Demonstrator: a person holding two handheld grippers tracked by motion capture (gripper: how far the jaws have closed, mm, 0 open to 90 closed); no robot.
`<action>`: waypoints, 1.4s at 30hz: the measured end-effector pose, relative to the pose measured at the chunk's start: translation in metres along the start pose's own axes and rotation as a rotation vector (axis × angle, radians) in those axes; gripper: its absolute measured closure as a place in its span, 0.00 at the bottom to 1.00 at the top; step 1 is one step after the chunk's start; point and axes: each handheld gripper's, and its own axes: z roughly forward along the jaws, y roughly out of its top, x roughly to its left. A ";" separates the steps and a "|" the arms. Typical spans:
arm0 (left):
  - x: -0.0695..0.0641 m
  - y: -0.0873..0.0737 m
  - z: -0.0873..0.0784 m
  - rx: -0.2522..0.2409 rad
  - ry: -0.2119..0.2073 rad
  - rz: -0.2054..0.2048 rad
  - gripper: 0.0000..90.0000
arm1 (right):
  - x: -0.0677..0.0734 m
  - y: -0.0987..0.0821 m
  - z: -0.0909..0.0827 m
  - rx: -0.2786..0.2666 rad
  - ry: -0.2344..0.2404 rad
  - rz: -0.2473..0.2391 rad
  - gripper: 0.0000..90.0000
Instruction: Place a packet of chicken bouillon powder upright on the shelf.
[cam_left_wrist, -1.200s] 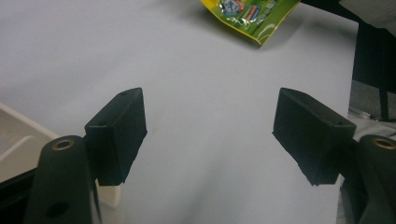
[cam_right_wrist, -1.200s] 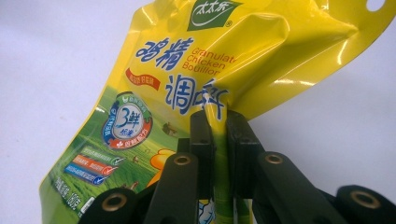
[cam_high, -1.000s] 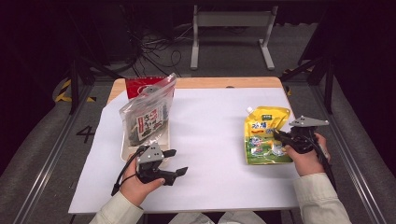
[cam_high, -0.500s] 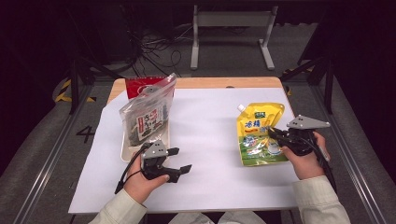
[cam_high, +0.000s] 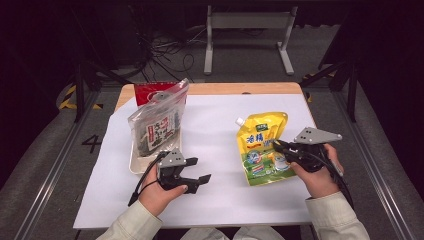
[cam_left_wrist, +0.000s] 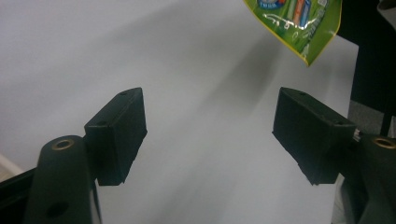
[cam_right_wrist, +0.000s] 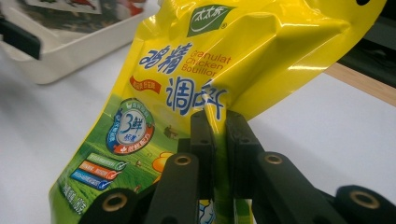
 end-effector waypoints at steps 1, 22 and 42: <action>-0.001 0.001 0.001 -0.003 -0.010 -0.014 0.29 | 0.003 0.001 0.001 -0.006 0.016 -0.005 0.93; -0.002 0.010 0.021 -0.072 -0.115 -0.088 0.06 | 0.049 0.014 0.012 -0.060 0.175 -0.078 0.96; -0.005 0.010 0.014 -0.161 -0.242 -0.082 0.67 | 0.080 0.017 0.029 -0.136 0.286 -0.109 0.95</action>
